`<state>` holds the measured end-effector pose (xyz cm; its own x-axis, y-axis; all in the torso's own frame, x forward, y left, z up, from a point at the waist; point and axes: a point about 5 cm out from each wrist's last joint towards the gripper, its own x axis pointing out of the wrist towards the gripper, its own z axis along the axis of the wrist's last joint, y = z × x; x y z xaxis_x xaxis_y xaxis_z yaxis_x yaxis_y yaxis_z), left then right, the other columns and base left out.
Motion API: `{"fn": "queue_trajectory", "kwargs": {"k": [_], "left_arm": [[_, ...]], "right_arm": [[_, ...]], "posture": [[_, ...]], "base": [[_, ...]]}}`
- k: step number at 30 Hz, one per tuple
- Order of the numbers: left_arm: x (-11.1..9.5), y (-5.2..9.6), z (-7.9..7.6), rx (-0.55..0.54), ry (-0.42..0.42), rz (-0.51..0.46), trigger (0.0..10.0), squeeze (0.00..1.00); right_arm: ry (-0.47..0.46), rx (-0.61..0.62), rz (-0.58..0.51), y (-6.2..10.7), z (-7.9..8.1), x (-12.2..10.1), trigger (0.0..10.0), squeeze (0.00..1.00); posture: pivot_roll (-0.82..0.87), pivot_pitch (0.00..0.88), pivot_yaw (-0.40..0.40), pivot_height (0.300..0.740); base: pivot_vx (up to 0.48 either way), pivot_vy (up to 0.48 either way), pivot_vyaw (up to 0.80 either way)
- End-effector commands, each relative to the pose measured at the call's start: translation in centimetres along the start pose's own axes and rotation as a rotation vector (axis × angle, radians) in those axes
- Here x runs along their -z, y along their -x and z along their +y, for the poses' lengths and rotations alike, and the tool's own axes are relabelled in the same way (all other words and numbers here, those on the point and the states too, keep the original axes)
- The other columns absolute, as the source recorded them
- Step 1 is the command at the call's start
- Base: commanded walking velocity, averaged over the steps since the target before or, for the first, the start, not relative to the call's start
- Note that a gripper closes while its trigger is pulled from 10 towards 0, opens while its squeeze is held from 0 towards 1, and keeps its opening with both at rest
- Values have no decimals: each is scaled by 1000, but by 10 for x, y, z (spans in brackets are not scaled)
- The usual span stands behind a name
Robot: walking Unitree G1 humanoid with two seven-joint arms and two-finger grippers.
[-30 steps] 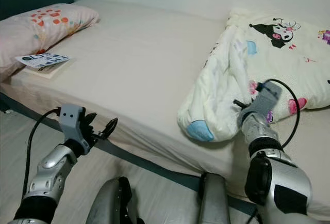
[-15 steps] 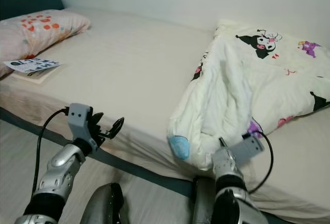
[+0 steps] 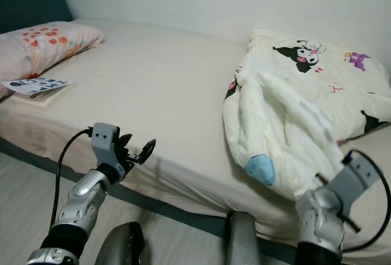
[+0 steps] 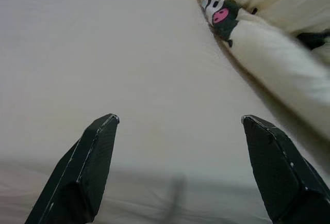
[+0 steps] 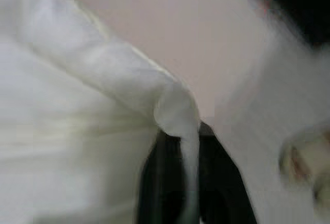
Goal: Clean up the room
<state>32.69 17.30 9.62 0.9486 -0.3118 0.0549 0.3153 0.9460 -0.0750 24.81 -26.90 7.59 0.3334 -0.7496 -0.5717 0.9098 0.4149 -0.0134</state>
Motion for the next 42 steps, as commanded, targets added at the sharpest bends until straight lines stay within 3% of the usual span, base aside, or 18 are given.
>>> {"fn": "queue_trajectory", "kwargs": {"k": [1, 4, 6, 10, 11, 14, 20, 22, 26, 28, 29, 30, 31, 34, 35, 39, 40, 42], "left_arm": [[5, -2, -5, 18, -6, 21, 10000, 0], [6, -3, -6, 22, -6, 21, 10000, 0], [6, -4, -8, 32, -14, 20, 10000, 0], [7, -3, -8, 41, -23, 19, 10000, 0], [7, -3, -8, 41, -23, 19, 10000, 0], [8, -3, -10, 50, -27, 19, 10000, 0], [8, -5, -13, 69, -33, 16, 10000, 0], [8, -6, -15, 76, -33, 15, 10000, 0], [8, -6, -15, 82, -32, 15, 10000, 0], [8, -6, -15, 83, -31, 15, 10000, 0], [8, -6, -16, 86, -30, 15, 10000, 0], [8, -7, -17, 94, -28, 14, 10000, 0], [8, -7, -17, 94, -28, 14, 10000, 0], [9, -6, -18, 98, -26, 14, 10000, 0], [9, -6, -18, 98, -26, 14, 10000, 0], [10, -5, -19, 104, -18, 17, 10000, 0], [10, -4, -19, 105, -16, 16, 10000, 0], [9, -3, -19, 107, -16, 15, 10000, 0]], "right_arm": [[-7, -6, 142, 8, -1, 20, 10000, 1000], [0, -60, 235, 18, 5, 36, 10000, 1000], [-23, -152, 375, 39, 18, 57, 10000, 1000], [-60, -215, 478, 60, 30, 69, 10000, 1000], [-60, -215, 478, 60, 30, 69, 10000, 1000], [-44, -356, 537, 85, 49, 66, 10000, 1000], [-15, -523, 568, 105, 68, 47, 10000, 1000], [39, -643, 468, 108, 78, 21, 10000, 1000], [119, -747, 280, 105, 88, -13, 10000, 1000], [127, -759, 245, 104, 89, -20, 10000, 1000], [145, -799, 199, 103, 93, -31, 10000, 1000], [152, -825, 79, 94, 98, -61, 10000, 1000], [152, -825, 79, 94, 98, -61, 10000, 1000], [243, -765, -165, 72, 102, -102, 10000, 1000], [243, -765, -165, 72, 102, -102, 10000, 1000], [434, -670, -398, 34, 100, -123, 10000, 1000], [460, -649, -417, 27, 99, -124, 10000, 804], [503, -626, -444, 18, 98, -123, 10000, 804]], "posture": [[-106, 89, -32, 501], [-103, 88, -36, 501], [-95, 87, -42, 501], [-95, 87, -42, 501], [-95, 87, -42, 501], [-90, 83, -47, 501], [-90, 78, -46, 501], [-85, 75, -46, 501], [-82, 73, -39, 501], [-82, 73, -39, 501], [-79, 74, -39, 501], [-75, 74, -38, 501], [-75, 74, -38, 501], [-71, 79, -34, 501], [-71, 79, -34, 501], [-53, 95, -29, 501], [-53, 95, -29, 501], [-44, 104, -28, 501]], "base": [[0, 0, 0], [0, 0, 0], [0, 0, 0], [0, 0, 0], [0, 0, 0], [0, 0, 0], [0, 0, 0], [0, 0, 0], [0, 0, 0], [0, 0, 0], [0, 0, 0], [0, 0, 0], [0, 0, 0], [0, 0, 0], [0, 0, 0], [0, 0, 0], [0, 0, 0], [0, 0, 0]]}}
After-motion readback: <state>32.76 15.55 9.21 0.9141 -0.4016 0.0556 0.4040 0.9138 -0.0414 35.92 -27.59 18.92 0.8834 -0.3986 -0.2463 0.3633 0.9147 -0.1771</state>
